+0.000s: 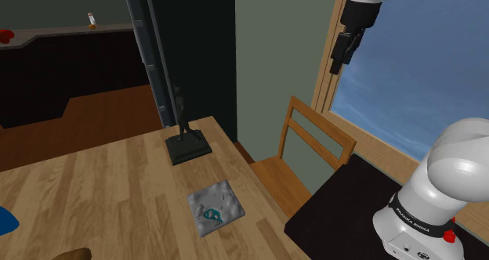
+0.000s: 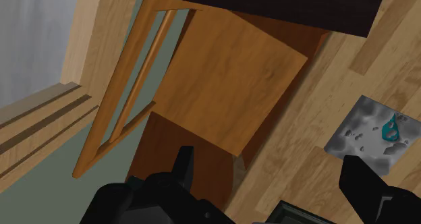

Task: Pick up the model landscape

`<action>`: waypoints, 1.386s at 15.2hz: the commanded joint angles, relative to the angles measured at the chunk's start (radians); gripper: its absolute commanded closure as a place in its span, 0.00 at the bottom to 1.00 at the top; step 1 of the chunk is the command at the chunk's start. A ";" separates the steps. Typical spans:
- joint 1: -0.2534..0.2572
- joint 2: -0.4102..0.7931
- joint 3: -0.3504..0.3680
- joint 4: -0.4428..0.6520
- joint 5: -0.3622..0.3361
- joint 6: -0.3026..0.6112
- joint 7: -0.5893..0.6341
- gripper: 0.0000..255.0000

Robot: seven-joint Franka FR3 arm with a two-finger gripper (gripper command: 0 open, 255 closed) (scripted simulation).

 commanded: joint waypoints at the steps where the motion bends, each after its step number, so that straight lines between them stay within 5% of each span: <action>1: 0.000 0.000 0.000 0.000 0.000 0.000 0.000 0.00; 11: 0.080 0.344 -0.055 0.017 0.057 0.242 -0.219 0.00; 21: 0.153 0.724 -0.061 0.154 0.149 0.386 -0.449 0.00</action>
